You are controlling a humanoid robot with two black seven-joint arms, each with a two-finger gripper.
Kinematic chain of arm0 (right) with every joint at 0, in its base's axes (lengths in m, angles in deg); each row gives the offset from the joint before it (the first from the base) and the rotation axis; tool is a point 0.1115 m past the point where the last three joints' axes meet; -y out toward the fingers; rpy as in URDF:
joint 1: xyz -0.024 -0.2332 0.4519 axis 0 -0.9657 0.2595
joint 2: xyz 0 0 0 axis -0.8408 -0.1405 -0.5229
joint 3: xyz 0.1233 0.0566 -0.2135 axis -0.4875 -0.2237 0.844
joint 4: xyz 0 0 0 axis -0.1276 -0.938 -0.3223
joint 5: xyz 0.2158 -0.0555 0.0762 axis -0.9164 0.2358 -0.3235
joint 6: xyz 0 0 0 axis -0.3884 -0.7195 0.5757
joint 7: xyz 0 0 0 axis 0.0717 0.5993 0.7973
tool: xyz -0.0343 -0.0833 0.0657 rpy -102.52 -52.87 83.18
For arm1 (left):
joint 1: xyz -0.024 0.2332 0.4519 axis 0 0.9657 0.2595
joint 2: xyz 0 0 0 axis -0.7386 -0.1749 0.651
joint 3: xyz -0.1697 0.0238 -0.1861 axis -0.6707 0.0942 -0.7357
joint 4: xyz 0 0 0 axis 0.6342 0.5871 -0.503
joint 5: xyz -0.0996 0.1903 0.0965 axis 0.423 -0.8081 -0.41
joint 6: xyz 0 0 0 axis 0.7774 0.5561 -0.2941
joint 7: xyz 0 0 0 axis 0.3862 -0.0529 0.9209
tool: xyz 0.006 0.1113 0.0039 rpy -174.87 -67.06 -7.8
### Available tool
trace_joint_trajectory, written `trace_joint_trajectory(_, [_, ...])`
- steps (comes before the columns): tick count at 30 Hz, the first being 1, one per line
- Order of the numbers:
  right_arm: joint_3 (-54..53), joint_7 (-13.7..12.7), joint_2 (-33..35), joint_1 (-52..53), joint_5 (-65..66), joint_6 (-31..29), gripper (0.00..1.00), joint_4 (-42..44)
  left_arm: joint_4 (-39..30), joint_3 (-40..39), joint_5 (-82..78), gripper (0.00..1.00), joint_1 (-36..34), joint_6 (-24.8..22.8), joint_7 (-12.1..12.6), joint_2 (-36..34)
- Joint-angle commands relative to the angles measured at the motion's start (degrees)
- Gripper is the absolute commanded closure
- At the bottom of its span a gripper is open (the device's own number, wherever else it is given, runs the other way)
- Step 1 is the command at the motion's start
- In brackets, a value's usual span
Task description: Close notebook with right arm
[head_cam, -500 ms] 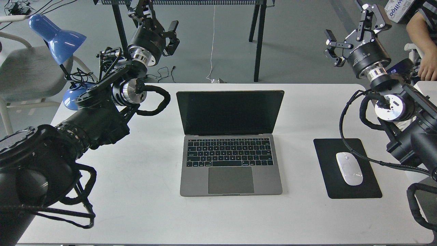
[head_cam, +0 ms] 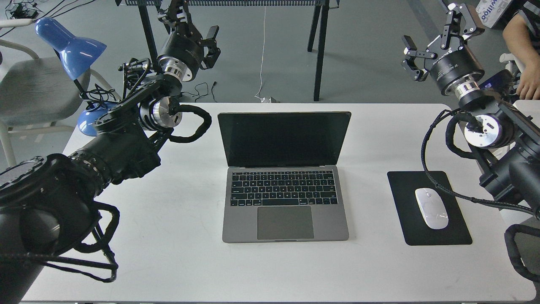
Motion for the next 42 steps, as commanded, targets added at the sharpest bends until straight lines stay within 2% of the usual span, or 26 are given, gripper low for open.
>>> trace_joint_trajectory(1, [10.60,-0.01,0.51,6.97,0.64,2.17,0.00,0.32,0.00,0.01,0.01,0.00,0.06,-0.09,0.00,-0.10])
trace_joint_trajectory(7, [24.59,-0.10,-0.02,15.86,0.81,4.38,0.00,5.40,0.00,0.01,0.01,0.00,0.06,-0.09,0.00,-0.10])
trace_joint_trajectory(13, [40.76,-0.19,-5.20,22.28,0.90,4.38,0.00,12.08,0.00,0.01,0.01,0.00,0.06,-0.18,0.00,-0.10])
trace_joint_trajectory(20, [53.08,-0.19,-11.78,24.05,1.60,4.38,0.00,16.83,0.00,0.09,0.01,0.00,0.06,-0.18,0.00,-0.01])
trace_joint_trajectory(26, [63.00,-0.01,-19.61,23.26,2.83,4.38,0.00,25.62,0.00,0.09,0.01,0.00,0.06,-0.27,0.00,-0.10])
trace_joint_trajectory(42, [73.30,0.08,-19.79,19.13,3.54,4.03,0.00,26.95,0.00,0.09,0.01,0.00,0.06,-0.36,0.00,-0.10])
